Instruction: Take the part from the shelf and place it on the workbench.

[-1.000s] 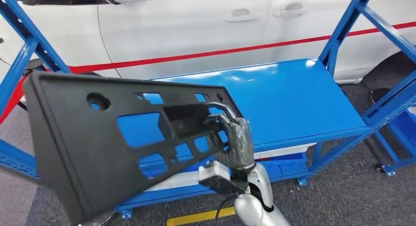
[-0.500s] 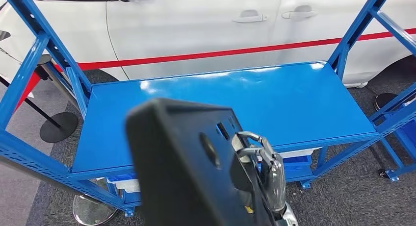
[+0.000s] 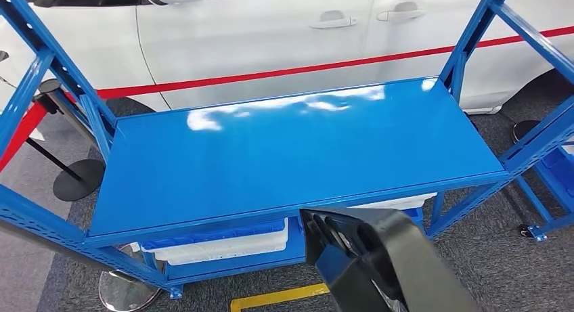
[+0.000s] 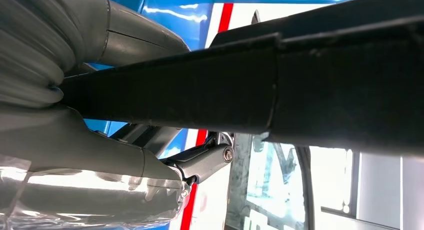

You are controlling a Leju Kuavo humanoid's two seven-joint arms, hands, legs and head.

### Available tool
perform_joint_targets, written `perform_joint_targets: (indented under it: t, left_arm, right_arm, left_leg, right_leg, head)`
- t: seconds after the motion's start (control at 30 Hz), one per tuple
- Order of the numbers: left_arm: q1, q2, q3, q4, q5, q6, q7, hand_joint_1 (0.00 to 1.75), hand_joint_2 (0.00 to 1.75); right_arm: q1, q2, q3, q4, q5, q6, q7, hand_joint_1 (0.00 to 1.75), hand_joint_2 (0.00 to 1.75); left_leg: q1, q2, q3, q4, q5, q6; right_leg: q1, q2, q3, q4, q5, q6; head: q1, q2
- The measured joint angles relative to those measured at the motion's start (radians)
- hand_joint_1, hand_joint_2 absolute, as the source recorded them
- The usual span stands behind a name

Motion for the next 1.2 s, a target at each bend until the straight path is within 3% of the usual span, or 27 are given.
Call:
perform_joint_targets:
  t: [0.13,0.2,0.3,0.33,0.37,0.43,0.5,0.57,0.63,0.67,0.7,0.8,0.83,0.87,0.9,0.97,1.03,1.07,1.13,1.17,1.2]
  left_arm:
    - [0.001,0.0,0.004,0.0,-0.001,0.0,0.004,0.0,0.0]
    - [0.001,-0.001,0.005,0.0,-0.002,0.0,0.006,0.0,0.0]
    - [0.0,-0.001,0.005,0.0,-0.005,-0.001,0.01,0.0,0.0]
    - [0.0,0.0,0.005,0.0,-0.007,-0.002,0.01,0.0,0.0]
    - [0.0,0.0,0.005,0.0,-0.008,-0.004,0.011,0.0,0.0]
    - [0.0,0.0,0.005,0.0,-0.012,-0.01,0.013,0.0,0.0]
    - [0.001,0.0,0.005,0.0,-0.018,-0.014,0.015,0.0,0.0]
    - [0.002,0.002,0.005,0.0,-0.022,-0.017,0.016,0.0,0.0]
    - [0.004,0.003,0.005,0.0,-0.024,-0.021,0.017,0.0,0.0]
    - [0.006,0.003,0.004,0.0,-0.025,-0.024,0.017,0.0,0.0]
    - [0.008,0.003,0.004,0.0,-0.027,-0.027,0.017,0.0,0.0]
    - [0.012,0.007,0.003,0.0,-0.035,-0.033,0.017,0.0,0.0]
    - [0.012,0.009,0.003,0.0,-0.038,-0.034,0.017,0.0,0.0]
    - [0.012,0.01,0.003,0.0,-0.04,-0.035,0.017,0.0,0.0]
    - [0.013,0.011,0.002,0.0,-0.041,-0.035,0.017,0.0,0.0]
    - [0.012,0.013,0.002,0.0,-0.042,-0.036,0.016,0.0,0.0]
    - [0.011,0.016,0.001,-0.001,-0.042,-0.038,0.014,0.0,0.0]
    - [0.011,0.017,0.0,-0.001,-0.043,-0.038,0.013,0.0,0.0]
    - [0.012,0.018,-0.001,-0.002,-0.044,-0.04,0.012,0.0,0.0]
    - [0.013,0.018,-0.002,-0.002,-0.045,-0.041,0.012,0.0,0.0]
    - [0.013,0.018,-0.004,-0.002,-0.048,-0.044,0.012,0.0,0.0]
  right_arm:
    - [0.03,0.0,-0.014,0.0,-0.001,0.006,-0.007,1.75,1.75]
    - [0.039,0.0,-0.019,0.0,0.002,0.007,-0.01,1.75,1.75]
    - [0.05,0.0,-0.025,0.001,0.006,0.005,-0.012,1.75,1.75]
    - [0.054,0.0,-0.026,0.002,0.006,0.004,-0.012,1.75,1.75]
    - [0.058,0.001,-0.027,0.004,0.006,0.002,-0.012,1.75,1.75]
    - [0.061,0.003,-0.031,0.007,0.005,-0.002,-0.012,1.75,1.75]
    - [0.063,0.009,-0.035,0.01,0.004,-0.004,-0.012,1.75,1.75]
    - [0.068,0.015,-0.041,0.012,0.004,-0.007,-0.013,1.75,1.75]
    - [0.074,0.022,-0.046,0.014,0.006,-0.009,-0.014,1.75,1.75]
    - [0.077,0.026,-0.049,0.015,0.006,-0.01,-0.014,1.75,1.75]
    - [0.08,0.031,-0.053,0.016,0.007,-0.011,-0.014,1.75,1.75]
    - [0.093,0.042,-0.065,0.018,0.006,-0.012,-0.013,1.75,1.75]
    - [0.097,0.045,-0.069,0.019,0.006,-0.012,-0.013,1.75,1.75]
    - [0.101,0.046,-0.073,0.02,0.006,-0.012,-0.013,1.75,1.75]
    - [0.105,0.049,-0.076,0.02,0.006,-0.012,-0.012,1.75,1.75]
    - [0.111,0.054,-0.082,0.021,0.006,-0.013,-0.012,1.75,1.75]
    - [0.115,0.058,-0.088,0.02,0.006,-0.013,-0.012,1.75,1.75]
    - [0.116,0.06,-0.09,0.02,0.006,-0.013,-0.012,1.75,1.75]
    - [0.12,0.062,-0.094,0.02,0.006,-0.014,-0.012,1.75,1.75]
    - [0.122,0.063,-0.096,0.02,0.006,-0.014,-0.011,1.75,1.75]
    - [0.125,0.064,-0.098,0.02,0.006,-0.014,-0.011,1.75,1.75]
  left_leg:
    - [-0.005,0.001,-0.001,-0.03,0.025,0.021]
    - [0.0,0.006,-0.014,-0.038,0.047,0.036]
    - [0.0,0.013,-0.048,-0.037,0.072,0.045]
    - [0.0,0.014,-0.059,-0.035,0.079,0.043]
    - [0.0,0.014,-0.072,-0.031,0.085,0.04]
    - [0.002,0.014,-0.095,-0.021,0.096,0.033]
    - [0.001,0.013,-0.112,-0.012,0.107,0.021]
    - [0.0,0.012,-0.117,-0.01,0.12,0.006]
    - [0.004,0.011,-0.119,-0.012,0.13,-0.008]
    - [0.006,0.01,-0.125,-0.004,0.118,-0.014]
    - [0.008,0.009,-0.134,0.02,0.085,-0.018]
    - [0.01,0.008,-0.175,0.189,-0.065,-0.025]
    - [0.01,0.008,-0.178,0.24,-0.085,-0.027]
    - [0.01,0.008,-0.167,0.264,-0.079,-0.026]
    - [0.009,0.008,-0.14,0.252,-0.054,-0.024]
    - [0.007,0.007,-0.04,0.135,-0.006,-0.015]
    - [0.001,0.007,0.056,-0.008,-0.012,-0.002]
    - [-0.003,0.006,0.078,-0.047,-0.022,0.003]
    - [-0.006,0.007,0.077,-0.067,-0.015,0.012]
    - [-0.005,0.009,0.071,-0.071,-0.004,0.018]
    - [-0.003,0.012,0.061,-0.075,0.009,0.025]
  right_leg:
    - [-0.003,0.002,-0.008,0.001,0.012,0.027]
    - [-0.005,0.004,-0.027,0.042,-0.036,0.037]
    - [-0.014,0.004,-0.073,0.205,-0.164,0.049]
    - [-0.017,0.004,-0.073,0.24,-0.177,0.053]
    - [-0.02,0.003,-0.058,0.245,-0.17,0.057]
    - [-0.027,0.002,0.022,0.154,-0.122,0.06]
    - [-0.027,0.003,0.109,0.027,-0.103,0.056]
    - [-0.02,0.005,0.133,-0.023,-0.107,0.045]
    - [-0.018,0.005,0.122,-0.026,-0.093,0.027]
    - [-0.018,0.003,0.114,-0.027,-0.083,0.017]
    - [-0.02,0.001,0.103,-0.03,-0.072,0.006]
    - [-0.015,-0.002,0.061,-0.029,-0.038,-0.008]
    - [-0.012,-0.002,0.046,-0.028,-0.027,-0.009]
    - [-0.009,-0.003,0.031,-0.026,-0.016,-0.009]
    - [-0.008,-0.003,0.016,-0.023,-0.007,-0.008]
    - [-0.006,-0.003,-0.008,-0.016,0.009,-0.005]
    - [-0.004,-0.004,-0.019,-0.01,0.023,0.004]
    - [-0.005,-0.005,-0.021,-0.009,0.031,0.01]
    - [-0.006,-0.006,-0.022,-0.014,0.048,0.024]
    - [-0.007,-0.004,-0.026,-0.011,0.045,0.031]
    - [-0.008,-0.002,-0.034,0.006,0.021,0.035]
  head:
    - [0.001,0.0]
    - [0.005,0.0]
    - [0.011,0.0]
    - [0.011,0.0]
    - [0.011,0.0]
    - [0.011,0.0]
    - [0.01,0.0]
    - [0.01,0.0]
    - [0.01,0.0]
    - [0.009,0.0]
    - [0.007,0.0]
    - [0.003,0.0]
    - [0.002,0.0]
    - [0.002,0.0]
    - [0.002,0.0]
    - [0.002,0.0]
    - [0.003,0.0]
    - [0.002,0.0]
    - [0.001,0.0]
    - [0.0,0.0]
    - [0.001,0.0]
